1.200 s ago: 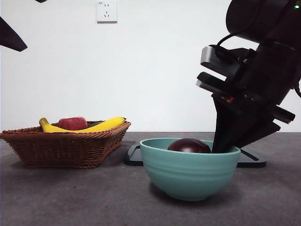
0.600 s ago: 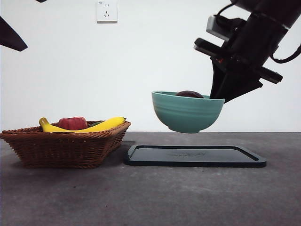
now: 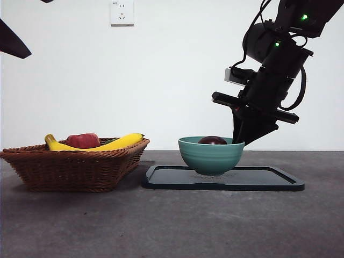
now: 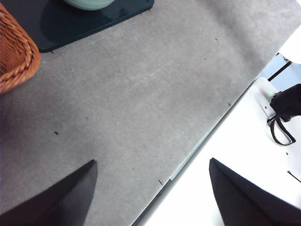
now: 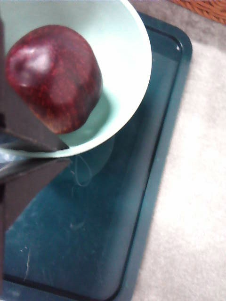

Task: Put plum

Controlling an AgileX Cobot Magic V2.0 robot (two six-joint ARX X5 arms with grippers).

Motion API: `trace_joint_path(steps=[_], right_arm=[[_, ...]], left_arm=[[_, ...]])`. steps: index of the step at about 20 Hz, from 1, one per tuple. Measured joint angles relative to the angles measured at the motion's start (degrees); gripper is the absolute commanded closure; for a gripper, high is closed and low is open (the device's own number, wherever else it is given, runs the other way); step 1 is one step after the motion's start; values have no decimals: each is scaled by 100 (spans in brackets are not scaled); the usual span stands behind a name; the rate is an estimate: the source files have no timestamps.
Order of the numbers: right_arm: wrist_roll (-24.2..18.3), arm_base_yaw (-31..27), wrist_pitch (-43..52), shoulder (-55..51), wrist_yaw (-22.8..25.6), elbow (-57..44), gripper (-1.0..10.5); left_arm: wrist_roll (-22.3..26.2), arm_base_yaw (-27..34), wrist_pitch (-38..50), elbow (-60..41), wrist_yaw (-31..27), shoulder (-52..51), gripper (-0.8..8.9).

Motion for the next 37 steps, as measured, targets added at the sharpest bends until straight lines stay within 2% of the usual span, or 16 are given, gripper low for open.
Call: trace_joint_path(steps=[7,10,16,21,27,29,37], right_arm=[[-31,-26,-7,166,-11,4,930],[-31,-26,-35,166,-20,9,761],[-31,-61,-240,17,-13,11,752],[-33,-155,-496,-1495,-39,42,752],[-352,-48,-2144,-3241,-61,42,752],[-446,15,-2402,-3659,-70,-22,752],[-485,474,-2476,-5254,-485,-1510,752]], left_arm=[[0,0,2,0,-2,0,439],[0,0,2,0,-2,0,439],[-2,0,0,0,0,0,439],[0,0,0,0,0,0,439],[-2,0,2,0,0,0,439],[-2,0,2,0,0,0,439],[0,0,35,0,0,0,439]])
